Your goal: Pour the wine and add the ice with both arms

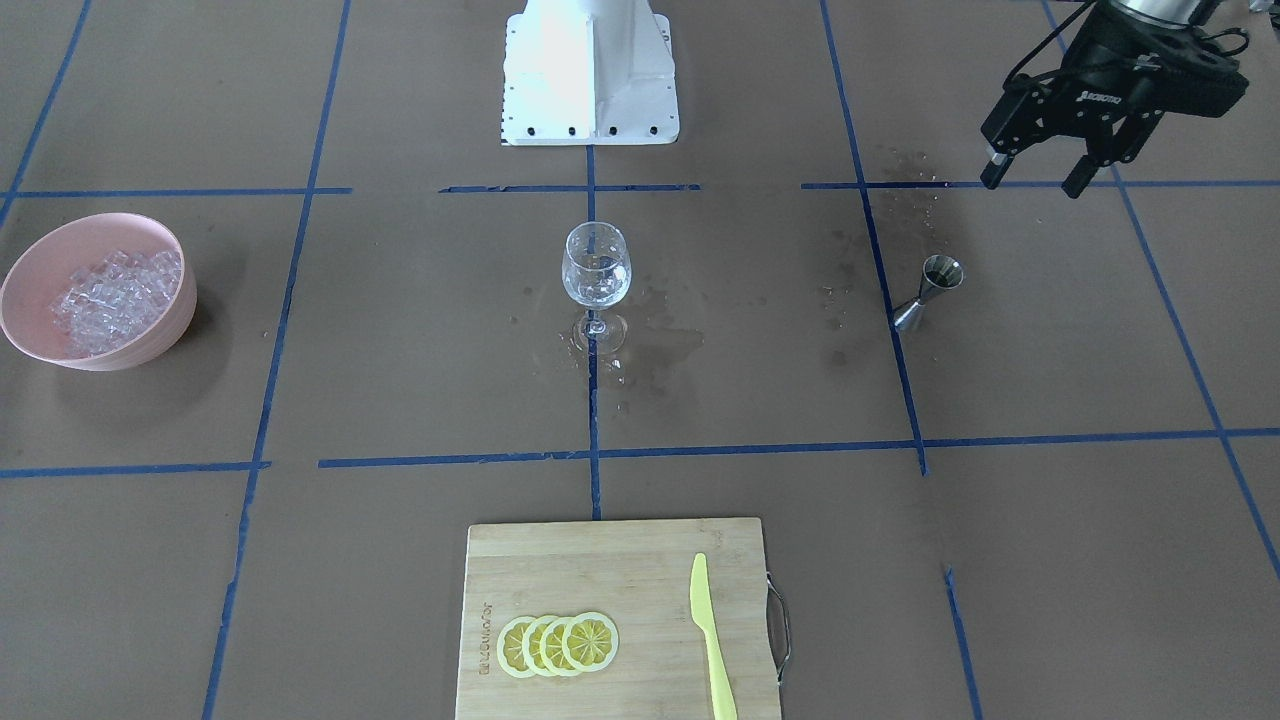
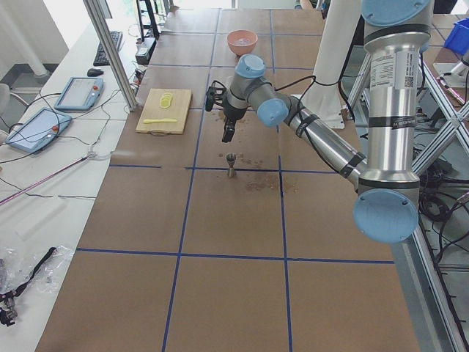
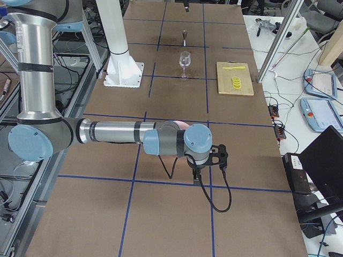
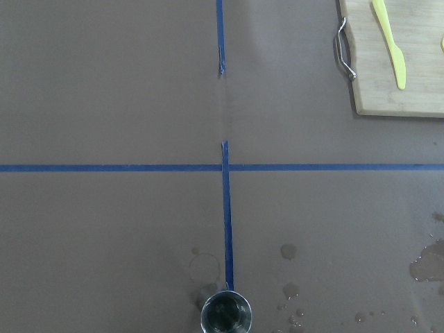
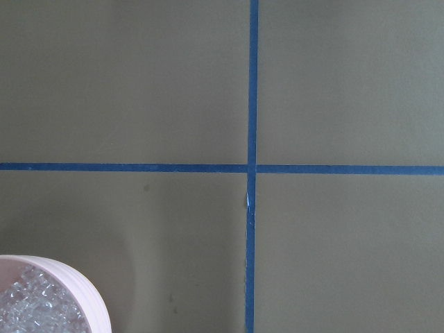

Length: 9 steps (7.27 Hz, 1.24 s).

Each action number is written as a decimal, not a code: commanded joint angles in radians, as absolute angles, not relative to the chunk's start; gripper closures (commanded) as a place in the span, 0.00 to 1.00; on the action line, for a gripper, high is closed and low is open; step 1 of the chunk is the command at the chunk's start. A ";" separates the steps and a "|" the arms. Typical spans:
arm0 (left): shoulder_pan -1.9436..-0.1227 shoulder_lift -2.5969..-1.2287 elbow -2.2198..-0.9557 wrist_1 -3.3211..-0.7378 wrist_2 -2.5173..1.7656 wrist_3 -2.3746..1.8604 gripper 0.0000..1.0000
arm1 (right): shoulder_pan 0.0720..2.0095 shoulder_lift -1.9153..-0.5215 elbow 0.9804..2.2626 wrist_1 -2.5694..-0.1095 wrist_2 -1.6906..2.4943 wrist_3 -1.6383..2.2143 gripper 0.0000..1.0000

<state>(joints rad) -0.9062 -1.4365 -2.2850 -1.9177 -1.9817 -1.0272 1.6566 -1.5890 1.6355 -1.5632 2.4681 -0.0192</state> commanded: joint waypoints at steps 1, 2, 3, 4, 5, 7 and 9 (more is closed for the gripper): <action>-0.736 -1.262 -2.287 -2.167 -1.767 -1.174 0.00 | 1.654 -1.594 1.641 -1.563 2.518 -0.017 0.00; -0.663 -1.240 -2.289 -2.212 -1.670 -1.252 0.00 | 1.654 -1.588 1.641 -1.566 2.557 -0.017 0.00; -0.529 -1.220 -2.289 -2.212 -1.487 -1.331 0.00 | 1.654 -1.588 1.643 -1.569 2.563 -0.017 0.00; -0.393 -1.218 -2.287 -2.200 -1.339 -1.429 0.00 | 1.654 -1.586 1.643 -1.568 2.563 -0.017 0.00; -0.268 -1.218 -2.287 -2.113 -1.172 -1.509 0.00 | 1.654 -1.585 1.644 -1.566 2.563 -0.017 0.00; -0.158 -1.230 -2.281 -1.996 -0.993 -1.593 0.00 | 1.652 -1.585 1.652 -1.566 2.566 0.035 0.00; -0.144 -1.293 -2.205 -1.968 -0.848 -1.620 0.00 | 1.651 -1.585 1.660 -1.566 2.566 0.046 0.00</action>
